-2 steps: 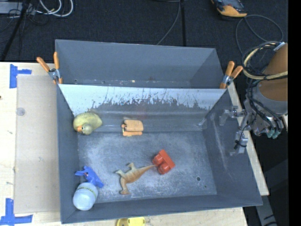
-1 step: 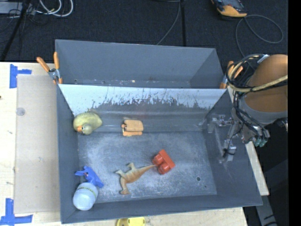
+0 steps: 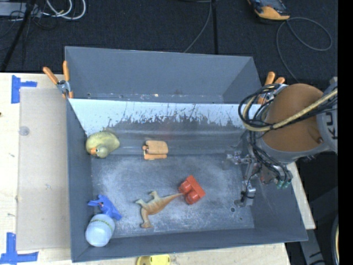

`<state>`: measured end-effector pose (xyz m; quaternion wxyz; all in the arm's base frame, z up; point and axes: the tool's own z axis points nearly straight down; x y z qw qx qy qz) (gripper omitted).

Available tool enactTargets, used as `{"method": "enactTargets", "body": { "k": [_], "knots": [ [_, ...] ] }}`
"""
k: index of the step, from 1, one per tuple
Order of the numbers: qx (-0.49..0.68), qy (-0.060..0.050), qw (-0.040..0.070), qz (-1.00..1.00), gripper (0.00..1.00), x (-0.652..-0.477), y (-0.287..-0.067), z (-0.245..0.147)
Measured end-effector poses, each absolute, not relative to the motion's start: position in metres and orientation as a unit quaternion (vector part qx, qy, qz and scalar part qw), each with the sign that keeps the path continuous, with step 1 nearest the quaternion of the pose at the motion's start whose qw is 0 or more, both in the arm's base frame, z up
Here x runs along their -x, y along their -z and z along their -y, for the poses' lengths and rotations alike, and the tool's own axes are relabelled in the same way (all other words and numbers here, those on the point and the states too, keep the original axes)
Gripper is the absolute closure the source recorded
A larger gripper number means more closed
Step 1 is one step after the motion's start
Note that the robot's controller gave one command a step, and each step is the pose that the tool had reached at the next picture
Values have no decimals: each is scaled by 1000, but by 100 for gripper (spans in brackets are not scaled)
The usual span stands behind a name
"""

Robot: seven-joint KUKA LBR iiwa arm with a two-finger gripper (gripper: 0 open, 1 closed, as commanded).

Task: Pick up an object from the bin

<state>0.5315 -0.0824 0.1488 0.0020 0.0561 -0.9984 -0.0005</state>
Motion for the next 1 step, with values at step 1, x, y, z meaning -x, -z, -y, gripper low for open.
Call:
{"method": "enactTargets", "body": {
  "k": [1],
  "knots": [
    [-112, 1, -2, 994, 0, -558, -112, 64]
  ]
}}
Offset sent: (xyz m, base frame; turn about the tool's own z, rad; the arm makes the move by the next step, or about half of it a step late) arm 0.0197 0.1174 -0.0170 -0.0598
